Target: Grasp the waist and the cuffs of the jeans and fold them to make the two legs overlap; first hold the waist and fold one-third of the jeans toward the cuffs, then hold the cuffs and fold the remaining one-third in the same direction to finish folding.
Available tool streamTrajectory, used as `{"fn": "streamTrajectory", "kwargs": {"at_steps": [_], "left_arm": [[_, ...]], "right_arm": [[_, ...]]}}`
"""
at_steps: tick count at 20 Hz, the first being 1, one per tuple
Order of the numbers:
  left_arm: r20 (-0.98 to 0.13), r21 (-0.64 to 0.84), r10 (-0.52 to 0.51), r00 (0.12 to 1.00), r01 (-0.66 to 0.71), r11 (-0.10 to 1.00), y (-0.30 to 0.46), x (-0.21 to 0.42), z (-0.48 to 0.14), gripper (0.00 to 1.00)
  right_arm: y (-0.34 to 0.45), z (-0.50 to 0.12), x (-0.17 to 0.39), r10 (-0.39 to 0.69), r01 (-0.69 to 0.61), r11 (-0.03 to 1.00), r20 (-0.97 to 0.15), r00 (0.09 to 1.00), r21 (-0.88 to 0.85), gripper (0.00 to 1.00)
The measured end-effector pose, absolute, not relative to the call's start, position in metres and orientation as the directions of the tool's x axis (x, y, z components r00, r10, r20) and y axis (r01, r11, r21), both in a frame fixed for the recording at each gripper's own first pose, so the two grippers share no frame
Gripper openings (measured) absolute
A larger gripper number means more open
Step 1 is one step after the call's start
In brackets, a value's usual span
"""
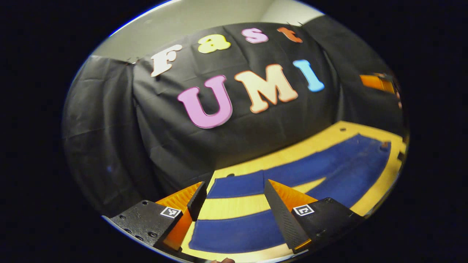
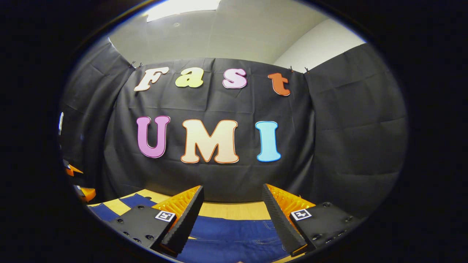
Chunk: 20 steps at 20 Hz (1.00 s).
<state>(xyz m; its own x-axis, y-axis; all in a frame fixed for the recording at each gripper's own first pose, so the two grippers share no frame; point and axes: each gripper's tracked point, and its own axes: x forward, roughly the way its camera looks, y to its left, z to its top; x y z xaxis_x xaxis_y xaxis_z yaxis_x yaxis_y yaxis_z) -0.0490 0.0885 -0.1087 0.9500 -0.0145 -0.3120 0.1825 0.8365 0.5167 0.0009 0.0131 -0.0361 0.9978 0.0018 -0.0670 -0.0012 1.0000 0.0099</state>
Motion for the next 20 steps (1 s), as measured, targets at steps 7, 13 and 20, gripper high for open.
{"fn": "streamTrajectory", "kwargs": {"at_steps": [7, 13, 20], "left_arm": [[-0.562, 0.646, 0.002, 0.827, 0.437, 0.626, 0.138, -0.087, -0.212, 0.95], [-0.705, 0.650, 0.089, 0.703, 0.592, 0.477, 0.189, -0.110, -0.285, 0.95], [-0.776, 0.626, 0.150, 0.613, 0.718, 0.304, 0.225, -0.126, -0.319, 0.96]], "right_arm": [[0.011, -0.056, -0.012, -0.035, 0.033, 0.999, -0.102, 0.994, -0.028, 1.00], [0.005, -0.068, -0.027, -0.091, 0.082, 0.994, -0.134, 0.987, -0.076, 0.99], [0.007, -0.069, -0.032, -0.127, 0.109, 0.986, -0.138, 0.982, -0.129, 0.99]]}}
